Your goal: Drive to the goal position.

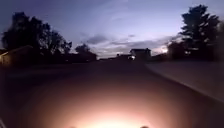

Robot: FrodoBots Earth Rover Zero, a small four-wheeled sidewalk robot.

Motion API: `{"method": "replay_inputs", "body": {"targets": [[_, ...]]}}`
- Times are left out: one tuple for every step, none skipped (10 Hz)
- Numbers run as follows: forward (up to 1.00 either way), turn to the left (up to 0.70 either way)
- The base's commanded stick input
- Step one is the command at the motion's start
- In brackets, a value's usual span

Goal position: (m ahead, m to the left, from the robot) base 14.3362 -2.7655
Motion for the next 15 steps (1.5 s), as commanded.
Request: {"method": "replay_inputs", "body": {"targets": [[0.70, 0.00], [0.70, 0.00], [0.70, 0.00], [0.70, 0.00], [0.70, -0.25], [0.70, -0.35], [0.70, -0.35], [0.70, -0.35], [0.70, -0.25], [0.70, -0.15], [0.70, -0.04], [0.70, 0.00], [0.70, 0.00], [0.70, 0.00], [0.70, 0.00]]}}
